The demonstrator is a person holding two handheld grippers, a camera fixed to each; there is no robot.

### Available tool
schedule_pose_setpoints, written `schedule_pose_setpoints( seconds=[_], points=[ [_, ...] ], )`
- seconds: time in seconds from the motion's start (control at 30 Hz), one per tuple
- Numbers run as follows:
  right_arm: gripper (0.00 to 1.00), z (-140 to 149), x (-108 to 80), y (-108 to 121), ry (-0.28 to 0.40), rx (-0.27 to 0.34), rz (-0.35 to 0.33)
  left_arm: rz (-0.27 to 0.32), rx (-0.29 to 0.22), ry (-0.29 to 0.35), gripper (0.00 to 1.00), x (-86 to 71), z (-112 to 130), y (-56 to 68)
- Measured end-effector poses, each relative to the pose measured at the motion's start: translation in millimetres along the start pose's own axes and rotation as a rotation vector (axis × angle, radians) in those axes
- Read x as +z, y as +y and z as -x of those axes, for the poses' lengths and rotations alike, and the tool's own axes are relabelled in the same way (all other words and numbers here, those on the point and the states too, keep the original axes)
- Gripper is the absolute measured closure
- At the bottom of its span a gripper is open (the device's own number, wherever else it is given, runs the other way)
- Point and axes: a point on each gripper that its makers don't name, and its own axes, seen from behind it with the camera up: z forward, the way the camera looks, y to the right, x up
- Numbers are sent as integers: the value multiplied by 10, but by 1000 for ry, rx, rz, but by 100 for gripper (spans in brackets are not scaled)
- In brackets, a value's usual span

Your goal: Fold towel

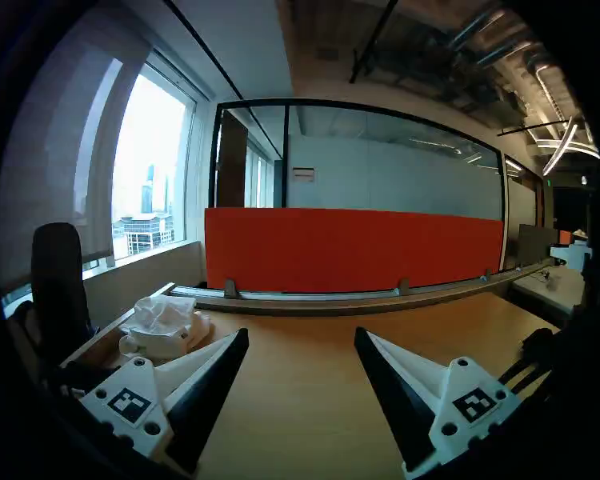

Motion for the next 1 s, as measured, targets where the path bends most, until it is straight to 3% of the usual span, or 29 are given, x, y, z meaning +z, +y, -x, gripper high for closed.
schedule_pose_setpoints(
  seconds=[0.4,0.8,1.0],
  points=[
    [0,121,-117,-60,16,28,27,8,13,34,1,-15,369,36],
    [0,307,-158,-323,18,21,9,-29,-9,83,2,-37,776,-123],
    [0,317,-144,-440,20,9,1,-46,3,108,2,-13,909,-200]
  ],
)
